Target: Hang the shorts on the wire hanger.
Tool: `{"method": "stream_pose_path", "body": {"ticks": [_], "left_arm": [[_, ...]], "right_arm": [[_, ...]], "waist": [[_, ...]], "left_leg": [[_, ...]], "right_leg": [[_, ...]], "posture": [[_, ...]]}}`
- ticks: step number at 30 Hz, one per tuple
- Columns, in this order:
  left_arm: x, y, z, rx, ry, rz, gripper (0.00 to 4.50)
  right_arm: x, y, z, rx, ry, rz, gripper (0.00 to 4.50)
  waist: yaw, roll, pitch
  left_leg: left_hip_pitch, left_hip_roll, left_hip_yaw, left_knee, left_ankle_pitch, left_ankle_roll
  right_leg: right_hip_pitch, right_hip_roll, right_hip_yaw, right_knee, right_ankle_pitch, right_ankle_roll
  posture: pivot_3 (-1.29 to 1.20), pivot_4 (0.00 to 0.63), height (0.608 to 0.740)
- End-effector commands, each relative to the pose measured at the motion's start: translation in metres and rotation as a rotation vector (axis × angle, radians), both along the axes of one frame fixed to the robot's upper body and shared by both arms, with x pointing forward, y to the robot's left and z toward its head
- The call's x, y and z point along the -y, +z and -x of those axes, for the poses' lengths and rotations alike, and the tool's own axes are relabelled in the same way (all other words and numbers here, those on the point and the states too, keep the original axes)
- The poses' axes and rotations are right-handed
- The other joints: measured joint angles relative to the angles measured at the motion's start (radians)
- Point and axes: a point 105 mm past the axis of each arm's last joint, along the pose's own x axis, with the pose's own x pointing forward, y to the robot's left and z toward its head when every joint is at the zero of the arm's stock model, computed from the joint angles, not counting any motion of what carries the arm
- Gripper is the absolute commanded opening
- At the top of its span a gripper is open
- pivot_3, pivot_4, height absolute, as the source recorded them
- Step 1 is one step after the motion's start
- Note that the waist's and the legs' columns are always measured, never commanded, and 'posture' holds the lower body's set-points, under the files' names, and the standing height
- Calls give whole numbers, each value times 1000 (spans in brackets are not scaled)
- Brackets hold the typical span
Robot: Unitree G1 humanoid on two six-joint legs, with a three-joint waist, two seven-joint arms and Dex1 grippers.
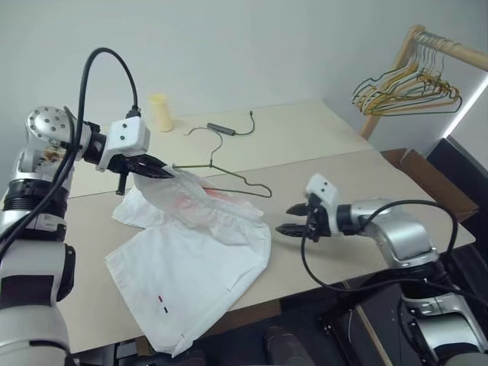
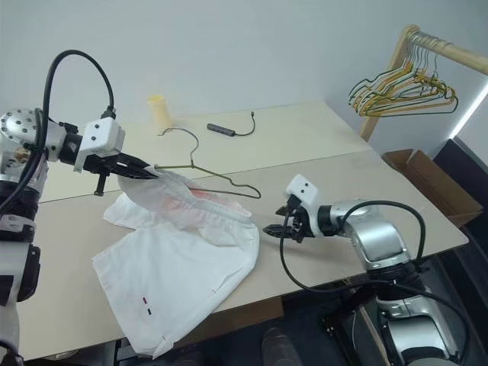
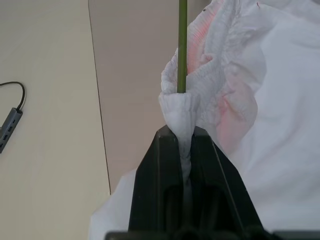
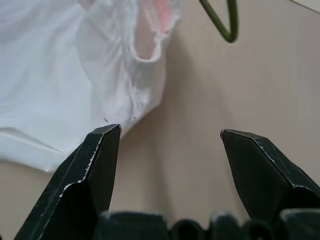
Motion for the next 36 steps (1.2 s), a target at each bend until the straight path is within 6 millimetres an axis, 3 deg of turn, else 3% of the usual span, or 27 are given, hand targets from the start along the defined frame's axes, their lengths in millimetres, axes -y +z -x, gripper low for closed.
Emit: {"method": "stream_pose_path", "body": {"ticks": [1, 2, 5, 14, 26, 36], "left_arm": [[-4, 19, 3, 65, 4, 13, 0], [-4, 19, 3, 65, 5, 14, 0], [-3, 19, 4, 67, 5, 17, 0], [-5, 20, 7, 69, 12, 30, 0], [-3, 35, 25, 50, -48, 131, 0], [-16, 20, 23, 24, -4, 44, 0]], "right_arm": [[-16, 6, 1, -7, 31, -48, 3749], [-19, 5, 2, -19, 37, -55, 3749], [-29, -5, 6, -42, 84, -36, 3198], [-20, -6, -10, -56, 8, -27, 53], [28, 14, -35, -36, -133, -74, 16], [45, 19, -41, 21, -144, -31, 16]], "waist": [[2, 0, 0], [3, 0, 0], [5, 0, 0], [4, 0, 0], [3, 0, 0], [3, 0, 0]], "left_leg": [[0, 0, 0, 0, 0, 0], [0, 0, 0, 0, 0, 0], [-1, 0, 0, 0, 0, 0], [-1, 0, -1, 0, 0, 0], [0, 0, -1, 1, 0, 0], [0, 0, -1, 1, 0, 0]], "right_leg": [[0, 0, 0, 0, 0, 0], [0, 0, 0, 1, 0, 0], [0, 0, 0, 2, 0, 0], [0, 0, 0, 2, 0, 0], [0, 0, 0, 4, 0, 0], [0, 0, 0, 2, 0, 0]], "posture": [[-146, 0, 740], [-145, 0, 740], [-145, 0, 740], [-130, 0, 740], [-139, 0, 740], [-141, 0, 740]]}}
